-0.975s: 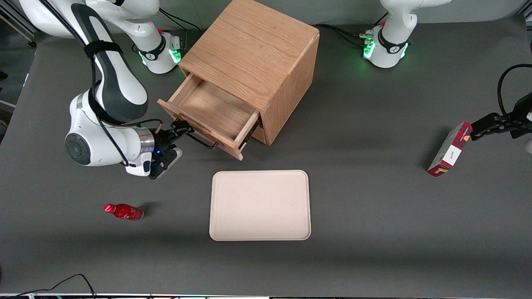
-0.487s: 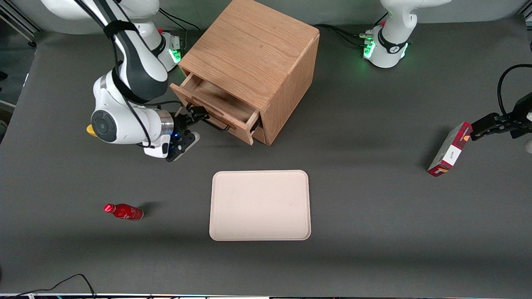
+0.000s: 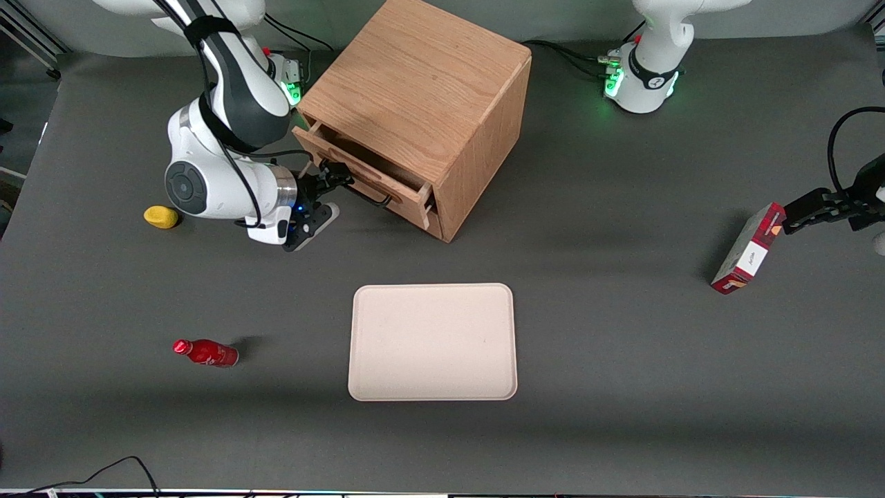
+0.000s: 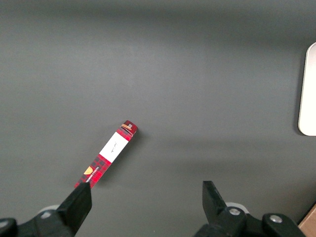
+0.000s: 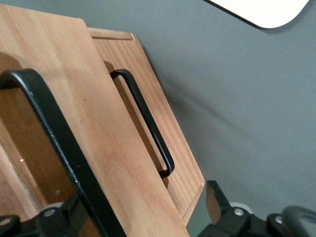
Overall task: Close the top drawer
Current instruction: 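Push the drawer front with the right gripper into the cabinet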
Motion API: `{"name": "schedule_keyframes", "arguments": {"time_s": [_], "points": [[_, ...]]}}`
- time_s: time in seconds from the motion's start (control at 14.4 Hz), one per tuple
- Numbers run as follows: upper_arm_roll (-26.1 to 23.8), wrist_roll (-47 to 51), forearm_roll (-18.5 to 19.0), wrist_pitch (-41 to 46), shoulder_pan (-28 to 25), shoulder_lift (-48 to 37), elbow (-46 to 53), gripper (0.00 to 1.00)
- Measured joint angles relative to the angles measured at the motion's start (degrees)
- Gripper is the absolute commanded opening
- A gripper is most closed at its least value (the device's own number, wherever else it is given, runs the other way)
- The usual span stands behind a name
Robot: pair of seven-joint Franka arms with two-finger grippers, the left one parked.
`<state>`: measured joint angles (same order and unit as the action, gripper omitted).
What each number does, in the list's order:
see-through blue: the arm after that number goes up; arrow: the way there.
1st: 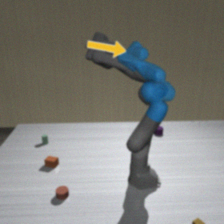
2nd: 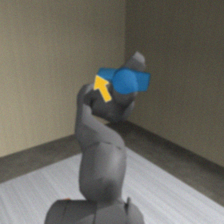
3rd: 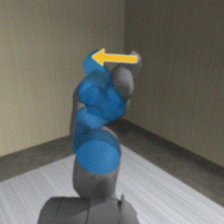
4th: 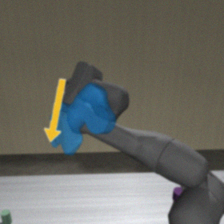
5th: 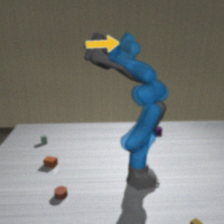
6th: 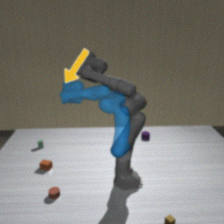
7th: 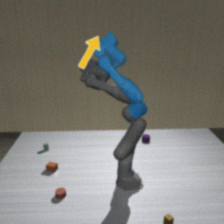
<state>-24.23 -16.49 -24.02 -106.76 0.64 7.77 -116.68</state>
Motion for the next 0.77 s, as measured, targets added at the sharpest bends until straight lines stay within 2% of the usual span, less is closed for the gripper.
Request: {"name": "schedule_keyframes", "arguments": {"time_s": [0.28, 0.77], "points": [[-1.98, 2.24, -1.77, -0.79, 0.0, -2.14, -2.55, 1.0], [-2.91, 4.01, -1.91, -1.49, 0.1, -3.19, -2.79, 1.0]]}}
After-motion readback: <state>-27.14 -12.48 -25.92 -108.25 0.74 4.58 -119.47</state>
